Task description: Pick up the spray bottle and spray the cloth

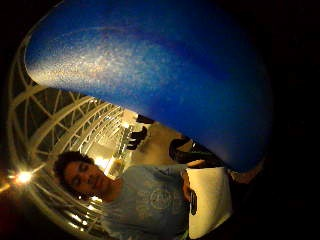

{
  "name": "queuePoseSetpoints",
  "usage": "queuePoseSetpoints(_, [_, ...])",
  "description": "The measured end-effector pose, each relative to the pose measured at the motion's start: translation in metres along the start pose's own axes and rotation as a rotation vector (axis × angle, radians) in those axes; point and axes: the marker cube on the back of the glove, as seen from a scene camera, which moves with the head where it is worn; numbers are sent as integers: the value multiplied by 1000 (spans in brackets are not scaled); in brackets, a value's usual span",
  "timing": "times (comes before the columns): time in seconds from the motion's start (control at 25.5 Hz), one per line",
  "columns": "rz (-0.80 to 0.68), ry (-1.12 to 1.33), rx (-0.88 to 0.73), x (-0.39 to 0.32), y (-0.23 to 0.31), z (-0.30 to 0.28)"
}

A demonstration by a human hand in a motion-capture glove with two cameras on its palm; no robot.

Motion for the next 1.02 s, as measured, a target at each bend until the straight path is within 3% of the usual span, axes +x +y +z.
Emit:
queuePoseSetpoints(0.47, [-130,-157,-24,2,-11,152])
queuePoseSetpoints(1.02, [-153,-105,-46,33,-1,195])
